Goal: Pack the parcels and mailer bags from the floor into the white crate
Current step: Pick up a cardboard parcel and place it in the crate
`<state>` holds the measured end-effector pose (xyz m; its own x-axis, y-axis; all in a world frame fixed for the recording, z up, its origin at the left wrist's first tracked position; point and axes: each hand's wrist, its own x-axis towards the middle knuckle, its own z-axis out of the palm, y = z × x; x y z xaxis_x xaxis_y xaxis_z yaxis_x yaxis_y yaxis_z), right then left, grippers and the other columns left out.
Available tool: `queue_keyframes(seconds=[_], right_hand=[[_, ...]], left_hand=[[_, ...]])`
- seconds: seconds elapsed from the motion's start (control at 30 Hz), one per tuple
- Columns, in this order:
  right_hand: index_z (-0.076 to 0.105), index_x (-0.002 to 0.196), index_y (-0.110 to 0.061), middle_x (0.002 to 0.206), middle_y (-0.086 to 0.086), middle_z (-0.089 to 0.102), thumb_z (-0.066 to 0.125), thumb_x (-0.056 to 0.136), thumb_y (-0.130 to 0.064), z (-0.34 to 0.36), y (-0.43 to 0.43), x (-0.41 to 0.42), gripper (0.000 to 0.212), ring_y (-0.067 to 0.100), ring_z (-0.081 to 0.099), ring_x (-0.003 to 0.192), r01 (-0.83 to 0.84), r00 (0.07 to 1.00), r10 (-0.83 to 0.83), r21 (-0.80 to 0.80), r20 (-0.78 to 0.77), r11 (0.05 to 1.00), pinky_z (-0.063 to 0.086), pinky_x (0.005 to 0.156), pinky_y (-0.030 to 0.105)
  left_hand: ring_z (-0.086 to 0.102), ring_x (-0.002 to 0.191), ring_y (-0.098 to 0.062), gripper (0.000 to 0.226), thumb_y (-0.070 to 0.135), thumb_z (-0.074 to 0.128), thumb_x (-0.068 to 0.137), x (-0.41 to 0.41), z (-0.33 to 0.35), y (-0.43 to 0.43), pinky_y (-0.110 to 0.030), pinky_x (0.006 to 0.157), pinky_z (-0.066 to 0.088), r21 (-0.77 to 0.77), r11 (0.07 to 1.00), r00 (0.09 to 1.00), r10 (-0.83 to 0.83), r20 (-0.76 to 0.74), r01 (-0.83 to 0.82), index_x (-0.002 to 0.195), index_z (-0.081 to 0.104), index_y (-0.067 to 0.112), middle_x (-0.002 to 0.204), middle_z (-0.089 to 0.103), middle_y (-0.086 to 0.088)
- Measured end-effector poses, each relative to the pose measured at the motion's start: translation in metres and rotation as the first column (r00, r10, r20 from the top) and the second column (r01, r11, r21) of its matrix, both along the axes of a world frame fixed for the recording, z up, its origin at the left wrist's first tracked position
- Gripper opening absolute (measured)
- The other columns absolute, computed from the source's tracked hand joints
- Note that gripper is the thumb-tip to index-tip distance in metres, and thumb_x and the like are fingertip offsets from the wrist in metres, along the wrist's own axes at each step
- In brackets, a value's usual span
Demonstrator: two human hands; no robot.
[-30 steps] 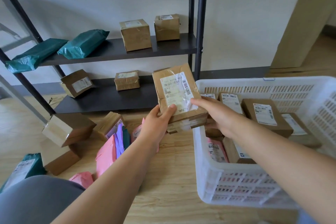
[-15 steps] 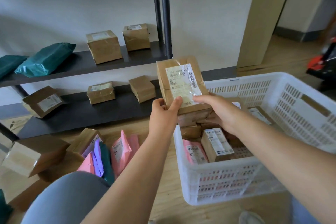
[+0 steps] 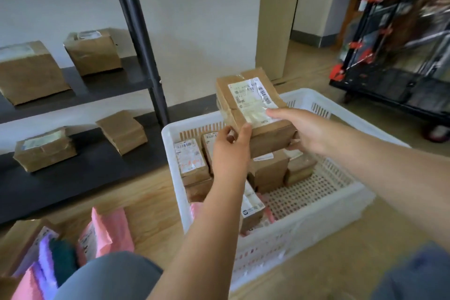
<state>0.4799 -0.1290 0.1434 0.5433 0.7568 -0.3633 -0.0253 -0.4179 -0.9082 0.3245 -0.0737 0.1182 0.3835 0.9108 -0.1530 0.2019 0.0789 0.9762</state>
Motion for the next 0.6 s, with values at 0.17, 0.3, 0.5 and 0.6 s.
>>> queue_keyframes(seconds=[0.17,0.3,0.5,0.6], right_hand=[[0.065,0.118,-0.027,0.106,0.002,0.074,0.072,0.079,-0.047,-0.026,-0.018,0.061,0.045,0.025,0.068,0.101,0.097,0.988,-0.101,-0.041,-0.118,0.994,0.054,0.081,0.038],[0.064,0.115,-0.023,0.104,0.004,0.074,0.072,0.08,-0.045,-0.041,-0.025,0.101,0.042,0.024,0.07,0.092,0.18,0.966,-0.19,-0.072,-0.176,0.981,0.056,0.068,0.035],[0.062,0.116,-0.026,0.114,0.002,0.069,0.075,0.076,-0.048,-0.076,-0.039,0.164,0.048,0.024,0.064,0.103,0.283,0.942,-0.308,-0.178,-0.132,0.942,0.05,0.093,0.043],[0.064,0.107,-0.025,0.112,0.003,0.069,0.076,0.075,-0.047,-0.092,-0.035,0.187,0.041,0.026,0.063,0.105,0.312,0.933,-0.341,-0.215,-0.114,0.925,0.047,0.1,0.048]], left_hand=[[0.055,0.119,-0.015,0.052,0.052,0.049,0.093,0.039,-0.023,-0.004,-0.036,0.103,0.043,0.016,0.98,0.98,-0.197,-0.042,0.198,0.137,0.049,0.024,0.13,0.058,0.008],[0.049,0.126,-0.012,0.049,0.045,0.047,0.096,0.064,-0.046,-0.007,-0.024,0.094,0.038,0.059,0.951,0.941,-0.29,-0.172,0.304,0.142,0.042,0.028,0.138,0.05,0.013],[0.061,0.1,-0.015,0.046,0.03,0.044,0.099,0.101,-0.084,0.016,-0.03,0.077,0.052,0.16,0.867,0.784,-0.329,-0.526,0.471,0.145,0.036,0.029,0.15,0.036,0.005],[0.053,0.12,-0.023,0.05,0.025,0.041,0.099,0.119,-0.1,0.029,-0.04,0.092,0.052,0.149,0.791,0.639,-0.351,-0.684,0.594,0.148,0.031,0.025,0.154,0.029,0.003]])
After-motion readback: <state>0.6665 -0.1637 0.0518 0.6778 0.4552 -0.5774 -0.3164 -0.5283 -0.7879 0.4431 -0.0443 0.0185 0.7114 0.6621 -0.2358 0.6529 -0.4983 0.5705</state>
